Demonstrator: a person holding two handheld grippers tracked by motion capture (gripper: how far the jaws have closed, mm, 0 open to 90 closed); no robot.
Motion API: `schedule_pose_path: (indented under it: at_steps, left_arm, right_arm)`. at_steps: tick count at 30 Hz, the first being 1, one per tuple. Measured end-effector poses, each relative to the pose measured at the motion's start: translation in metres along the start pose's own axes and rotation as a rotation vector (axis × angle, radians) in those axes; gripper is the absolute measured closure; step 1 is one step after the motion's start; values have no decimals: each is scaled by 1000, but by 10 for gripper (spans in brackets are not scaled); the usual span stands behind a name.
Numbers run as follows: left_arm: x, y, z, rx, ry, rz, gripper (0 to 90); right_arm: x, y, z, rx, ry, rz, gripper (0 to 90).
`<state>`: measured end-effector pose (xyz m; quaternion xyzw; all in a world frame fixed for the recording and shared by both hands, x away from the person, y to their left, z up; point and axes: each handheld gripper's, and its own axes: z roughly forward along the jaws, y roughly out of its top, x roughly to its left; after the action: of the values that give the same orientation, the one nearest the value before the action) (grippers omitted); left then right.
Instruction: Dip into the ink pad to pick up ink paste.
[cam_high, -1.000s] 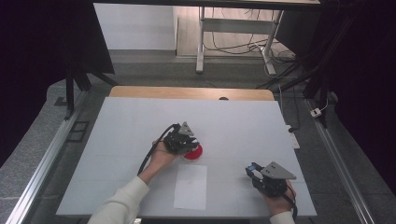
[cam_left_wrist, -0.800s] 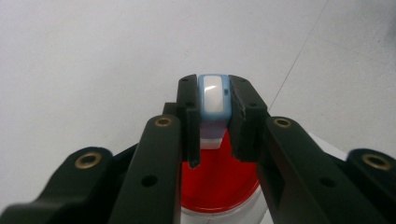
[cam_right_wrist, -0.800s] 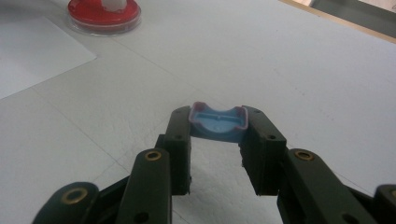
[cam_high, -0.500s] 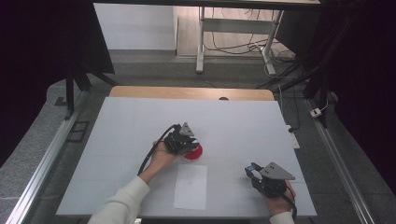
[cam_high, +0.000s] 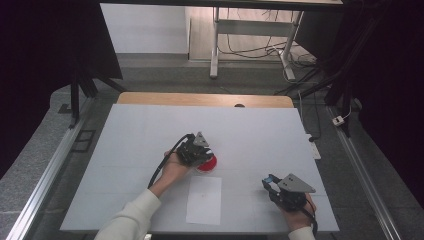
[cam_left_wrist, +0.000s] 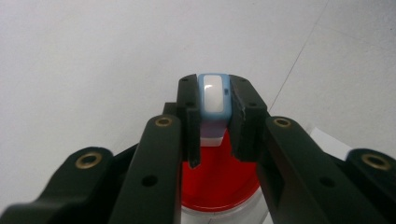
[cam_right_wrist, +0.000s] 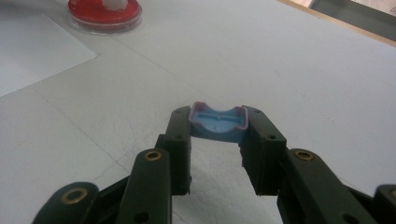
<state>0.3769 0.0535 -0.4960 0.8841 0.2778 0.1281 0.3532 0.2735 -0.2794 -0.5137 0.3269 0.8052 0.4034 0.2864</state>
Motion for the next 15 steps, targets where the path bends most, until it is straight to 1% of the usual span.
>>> schedule_pose_path:
  at_steps: [7, 12, 15]
  left_arm:
    - [-3, 2, -3, -9, 15, 13, 762]
    - [-4, 2, -4, -25, 5, 12, 761]
    - [-5, 3, -7, -32, 1, 26, 761]
  right_arm:
    - [0, 0, 0, 1, 0, -1, 643]
    - [0, 0, 0, 0, -2, -4, 644]
    - [-1, 0, -1, -2, -5, -3, 643]
